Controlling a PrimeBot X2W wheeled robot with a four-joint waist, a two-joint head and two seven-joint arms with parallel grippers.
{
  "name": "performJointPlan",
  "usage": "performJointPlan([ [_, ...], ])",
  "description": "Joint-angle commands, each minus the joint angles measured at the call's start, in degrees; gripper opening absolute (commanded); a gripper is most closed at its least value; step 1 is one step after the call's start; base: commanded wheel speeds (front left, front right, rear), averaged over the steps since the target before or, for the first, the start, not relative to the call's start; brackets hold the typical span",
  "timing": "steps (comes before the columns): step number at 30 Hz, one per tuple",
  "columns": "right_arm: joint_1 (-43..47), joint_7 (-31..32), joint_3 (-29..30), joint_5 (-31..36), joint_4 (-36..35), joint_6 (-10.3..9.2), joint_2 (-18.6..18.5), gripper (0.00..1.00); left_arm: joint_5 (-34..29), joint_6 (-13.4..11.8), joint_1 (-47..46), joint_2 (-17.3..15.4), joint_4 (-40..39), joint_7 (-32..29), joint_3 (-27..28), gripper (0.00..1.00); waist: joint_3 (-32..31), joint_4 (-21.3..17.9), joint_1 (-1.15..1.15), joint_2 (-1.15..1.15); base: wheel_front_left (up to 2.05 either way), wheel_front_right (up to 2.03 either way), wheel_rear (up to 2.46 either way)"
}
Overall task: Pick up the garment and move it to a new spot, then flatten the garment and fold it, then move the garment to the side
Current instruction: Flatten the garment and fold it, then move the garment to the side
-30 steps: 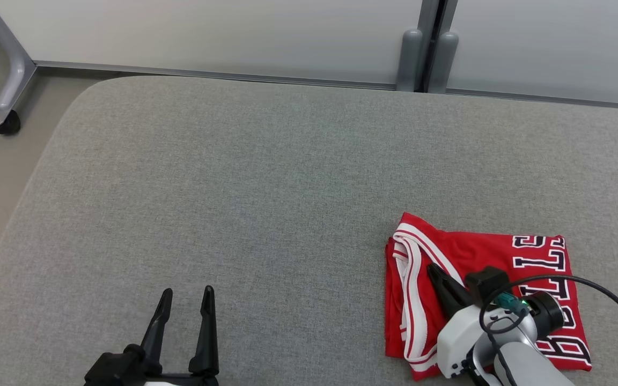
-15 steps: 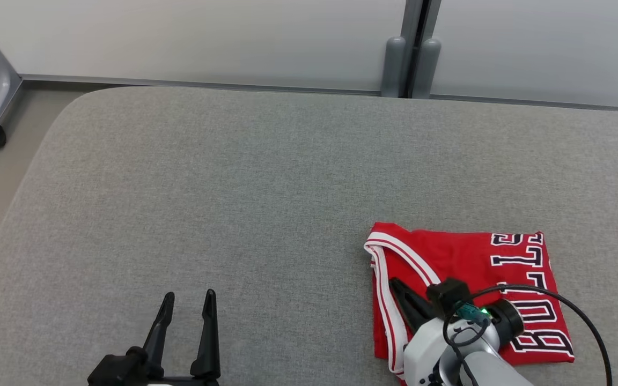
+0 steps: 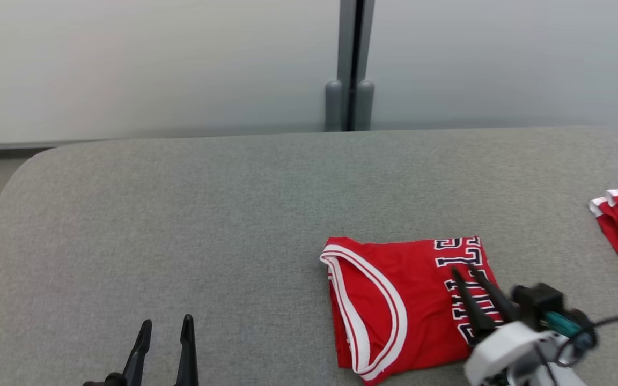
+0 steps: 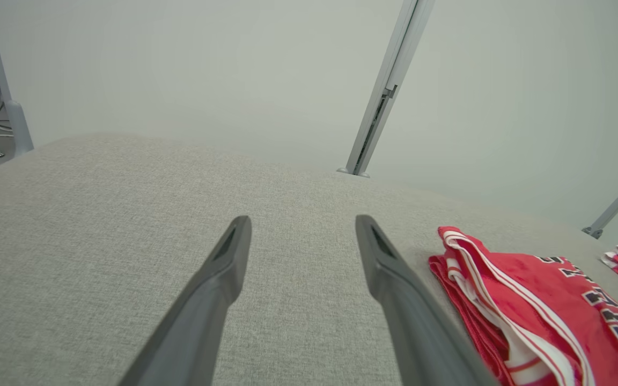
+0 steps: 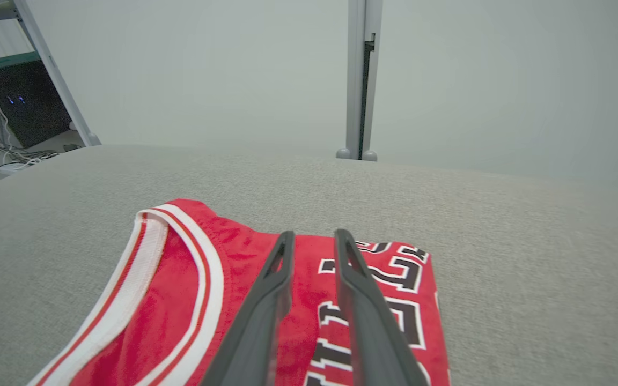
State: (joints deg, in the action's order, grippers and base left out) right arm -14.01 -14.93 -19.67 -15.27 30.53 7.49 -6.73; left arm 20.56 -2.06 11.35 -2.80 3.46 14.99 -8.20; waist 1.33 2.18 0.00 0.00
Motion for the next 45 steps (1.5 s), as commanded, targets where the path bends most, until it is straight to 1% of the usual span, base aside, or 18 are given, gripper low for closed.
performJointPlan([
  [1, 1.73, -0.34, 1.43, 0.42, -1.64, 0.01, -0.7, 0.42, -0.42, 0.2, 0.6, -0.23, -0.18, 0.24, 0.56, 1.0, -1.43, -1.49, 0.0, 0.0, 0.0, 0.0, 0.0],
  [2, 3.3, -0.34, 3.29, 0.85, -3.54, 0.01, -1.55, 0.87, -0.52, 0.32, 0.91, -0.22, -0.3, 0.24, 0.86, 1.0, -1.72, -1.81, 0.0, 0.0, 0.0, 0.0, 0.0],
  [3, 6.65, -0.3, 6.63, 1.44, -7.2, 0.01, -3.36, 1.0, -0.54, 0.52, 1.51, -0.2, -0.36, 0.24, 1.27, 1.0, -2.28, -2.17, 0.0, 0.0, 0.0, 0.0, 0.0],
  [6, 11.74, -0.31, 12.23, 2.43, -11.67, 0.01, -5.4, 1.0, -0.91, 0.93, 2.4, -0.23, -0.06, 0.24, 2.22, 1.0, -3.2, -2.26, 0.0, 0.0, 0.0, 0.0, 0.0],
  [9, 16.82, -0.31, 17.53, 2.61, -13.87, 0.01, -6.16, 1.0, -1.2, 1.55, 2.96, -0.23, 0.59, 0.24, 3.46, 1.0, -4.09, -1.99, 0.0, 0.0, 0.0, 0.0, 0.0],
  [11, 19.25, -0.32, 20.28, 2.22, -14.99, 0.01, -5.75, 1.0, -1.39, 1.77, 3.41, -0.19, 1.26, 0.24, 4.23, 1.0, -4.39, -1.93, 0.0, 0.0, 0.0, 0.0, 0.0],
  [13, 21.77, -0.32, 21.94, 2.89, -14.67, 0.01, -5.65, 1.0, -1.28, 1.83, 3.85, -0.22, 1.68, 0.24, 4.79, 1.0, -4.62, -1.98, 0.0, 0.0, 0.0, 0.0, 0.0],
  [17, 23.47, -0.32, 23.63, 2.78, -14.25, 0.01, -4.83, 1.0, -1.05, 2.02, 4.58, -0.21, 1.94, 0.24, 5.32, 1.0, -4.76, -2.16, 0.0, 0.0, 0.0, 0.0, 0.0],
  [23, 23.65, -0.32, 23.37, 2.81, -14.79, 0.01, -4.06, 1.0, -1.03, 2.07, 4.51, -0.21, 1.76, 0.24, 5.21, 1.0, -4.55, -2.02, 0.0, 0.0, 0.0, 0.0, 0.0],
  [26, 22.01, -0.32, 22.17, 0.97, -14.94, 0.01, -4.02, 1.0, -1.15, 2.23, 3.96, -0.22, 1.71, 0.24, 4.97, 1.0, -3.86, -1.49, 0.0, 0.0, 0.0, 0.0, 0.0],
  [28, 20.36, -0.3, 20.1, -1.5, -13.84, 0.01, -4.54, 1.0, -1.19, 2.2, 3.51, -0.21, 1.49, 0.24, 4.74, 1.0, -3.19, -1.13, 0.0, 0.0, 0.0, 0.0, 0.0],
  [31, 15.56, 4.76, 15.47, -7.33, -12.99, 0.01, -6.35, 1.0, -1.59, 2.28, 2.9, -0.22, 1.47, 0.24, 4.28, 1.0, -1.86, -0.45, 0.0, 0.0, 0.0, 0.0, 0.0],
  [35, 8.82, 16.25, 10.92, -14.55, -10.83, 0.01, -8.99, 1.0, -2.11, 2.53, 1.25, -0.22, 1.58, 0.24, 3.82, 1.0, 0.88, 0.93, 0.0, 0.0, 0.0, 0.0, 0.0],
  [37, 5.9, 21.06, 9.57, -17.11, -9.03, 0.01, -10.1, 1.0, -2.07, 2.66, 0.47, -0.21, 1.76, 0.24, 3.48, 1.0, 2.2, 1.87, 0.0, 0.0, 0.0, 0.0, 0.0],
  [39, 3.68, 25.04, 8.58, -18.2, -6.59, 0.01, -11.13, 1.0, -1.87, 2.64, -0.2, -0.22, 1.88, 0.24, 3.0, 1.0, 3.32, 2.9, 0.0, 0.0, 0.0, 0.0, 0.0],
  [40, 2.64, 26.4, 8.23, -18.46, -5.6, 0.01, -11.47, 1.0, -1.73, 2.53, -0.57, -0.22, 1.9, 0.24, 2.8, 1.0, 3.83, 3.39, 0.0, 0.0, 0.0, 0.0, 0.0],
  [42, 1.11, 29.07, 7.96, -20.18, -3.26, 0.01, -10.93, 1.0, -1.37, 2.24, -1.45, -0.21, 1.88, 0.24, 2.43, 1.0, 4.71, 4.2, 0.0, 0.0, 0.0, 0.0, 0.0],
  [45, -0.88, 31.55, 6.9, -22.53, -0.91, 0.01, -11.18, 1.0, -1.13, 2.03, -2.14, -0.22, 1.67, 0.24, 1.96, 1.0, 5.88, 4.85, 0.0, 0.0, 0.0, 0.0, 0.0],
])
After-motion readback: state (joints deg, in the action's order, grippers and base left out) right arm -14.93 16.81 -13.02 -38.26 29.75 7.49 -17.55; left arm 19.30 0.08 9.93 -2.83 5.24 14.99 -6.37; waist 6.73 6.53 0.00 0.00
